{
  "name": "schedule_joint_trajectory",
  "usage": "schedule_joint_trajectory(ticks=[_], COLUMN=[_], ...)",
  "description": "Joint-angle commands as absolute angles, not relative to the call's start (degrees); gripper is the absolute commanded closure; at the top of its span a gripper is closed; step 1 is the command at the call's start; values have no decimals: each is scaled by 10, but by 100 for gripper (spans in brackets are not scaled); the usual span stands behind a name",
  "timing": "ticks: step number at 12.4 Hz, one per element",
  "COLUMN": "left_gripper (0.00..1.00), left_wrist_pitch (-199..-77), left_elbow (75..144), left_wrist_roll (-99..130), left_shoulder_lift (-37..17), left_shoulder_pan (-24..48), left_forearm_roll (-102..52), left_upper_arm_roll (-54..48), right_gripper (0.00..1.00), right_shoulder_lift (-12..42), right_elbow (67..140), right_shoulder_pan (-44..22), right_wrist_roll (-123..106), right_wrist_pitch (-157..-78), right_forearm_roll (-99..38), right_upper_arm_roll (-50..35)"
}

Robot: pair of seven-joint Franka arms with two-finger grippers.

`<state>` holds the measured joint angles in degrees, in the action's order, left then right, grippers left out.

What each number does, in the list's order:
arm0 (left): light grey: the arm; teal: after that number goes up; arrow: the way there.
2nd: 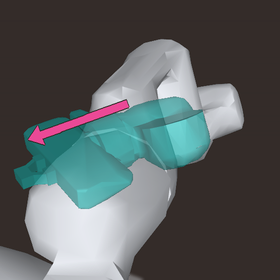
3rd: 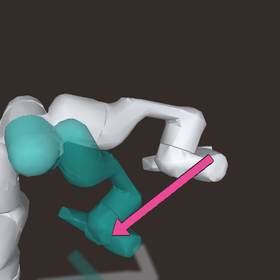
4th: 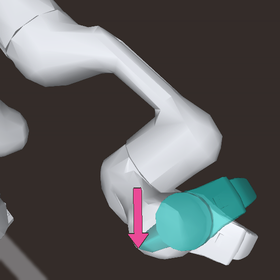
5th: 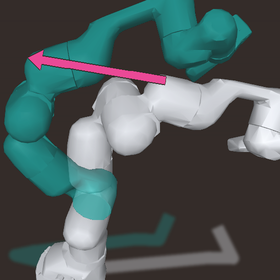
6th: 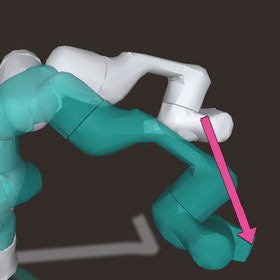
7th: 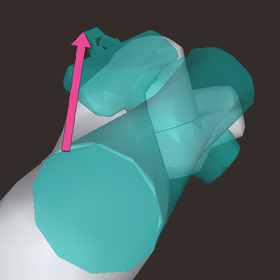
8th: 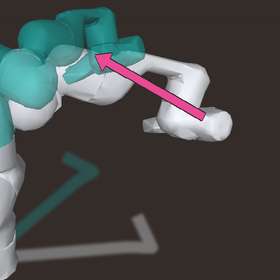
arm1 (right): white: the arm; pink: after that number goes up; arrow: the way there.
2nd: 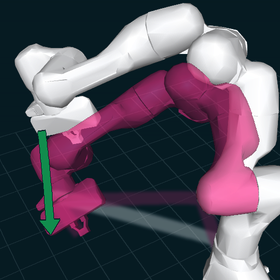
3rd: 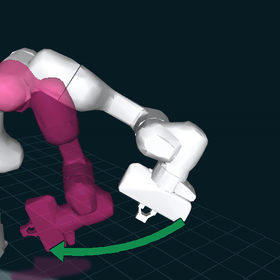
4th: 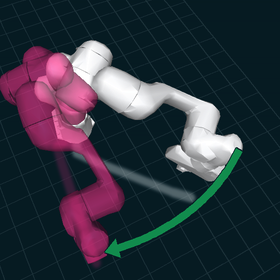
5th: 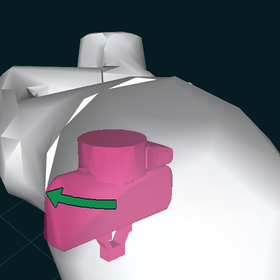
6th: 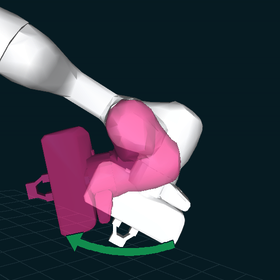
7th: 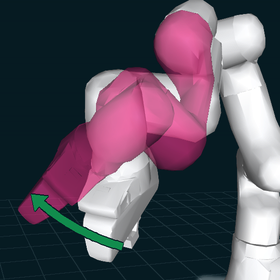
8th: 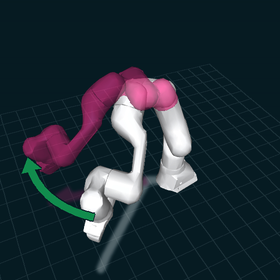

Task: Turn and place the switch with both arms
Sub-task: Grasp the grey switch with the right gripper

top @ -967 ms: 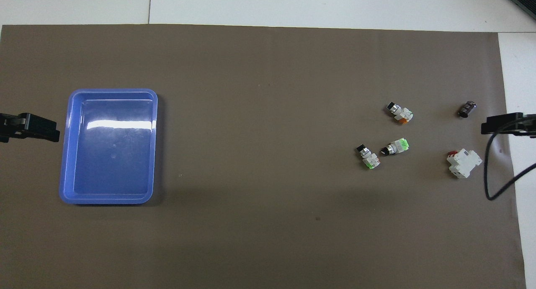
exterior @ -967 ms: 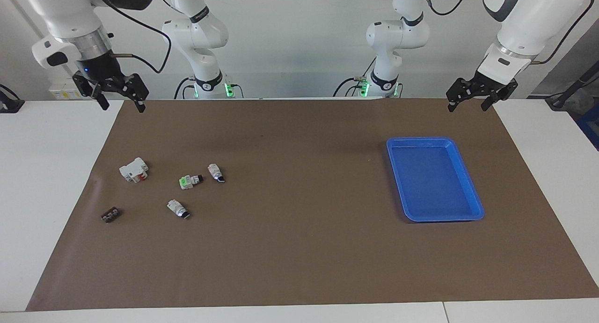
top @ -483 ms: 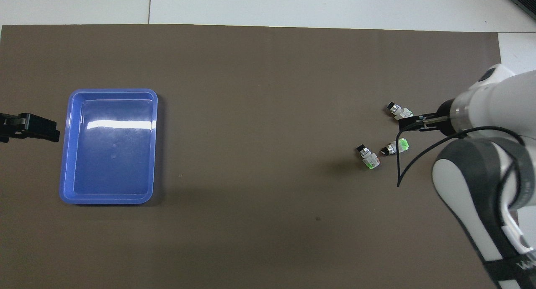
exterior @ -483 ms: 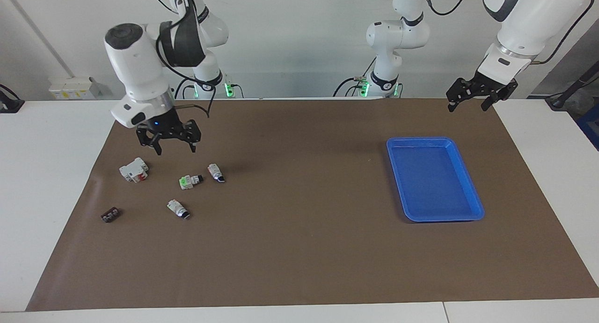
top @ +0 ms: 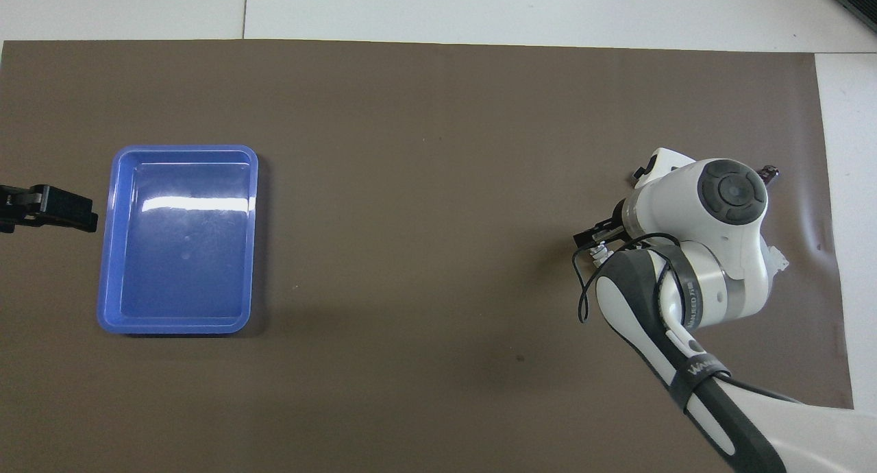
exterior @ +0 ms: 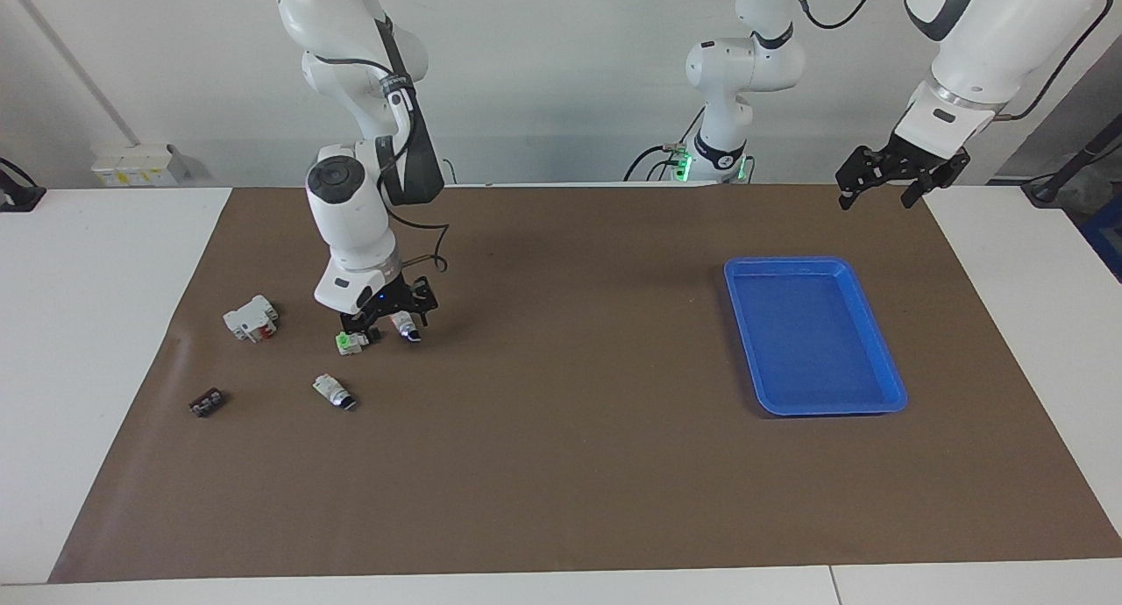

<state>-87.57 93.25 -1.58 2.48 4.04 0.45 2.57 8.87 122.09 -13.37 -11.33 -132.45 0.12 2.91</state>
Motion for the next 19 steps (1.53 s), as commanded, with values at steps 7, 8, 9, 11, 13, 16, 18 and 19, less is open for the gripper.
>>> schedule_joint_trajectory(ticks=[7, 8, 9, 11, 13, 16, 18, 19], left_gripper=[0, 0, 0, 0, 0, 0, 0, 0], left_wrist_pitch=[-870, -870, -870, -870, -870, -870, -870, -870], left_elbow=[940, 940, 940, 940, 940, 940, 940, 940], left_wrist_roll=[-13, -13, -14, -13, -13, -13, -13, -13], left_shoulder_lift=[34, 34, 34, 34, 34, 34, 34, 34], left_shoulder_pan=[40, 40, 40, 40, 40, 40, 40, 40], left_forearm_roll=[10, 10, 10, 10, 10, 10, 10, 10], left_upper_arm_roll=[26, 26, 26, 26, 26, 26, 26, 26], right_gripper=[16, 33, 46, 50, 50, 50, 50, 50], right_shoulder_lift=[29, 29, 29, 32, 33, 30, 30, 34], right_elbow=[1349, 1349, 1349, 1348, 1349, 1358, 1359, 1361], right_shoulder_pan=[-131, -127, -118, -118, -118, -117, -117, -117], right_wrist_roll=[-228, -253, -271, -268, -269, -269, -268, -268], right_wrist_pitch=[-1375, -1375, -1375, -1387, -1398, -1400, -1401, -1405], right_forearm_roll=[-73, -73, -73, -73, -73, -73, -73, -73], right_upper_arm_roll=[32, 32, 32, 32, 32, 32, 32, 32])
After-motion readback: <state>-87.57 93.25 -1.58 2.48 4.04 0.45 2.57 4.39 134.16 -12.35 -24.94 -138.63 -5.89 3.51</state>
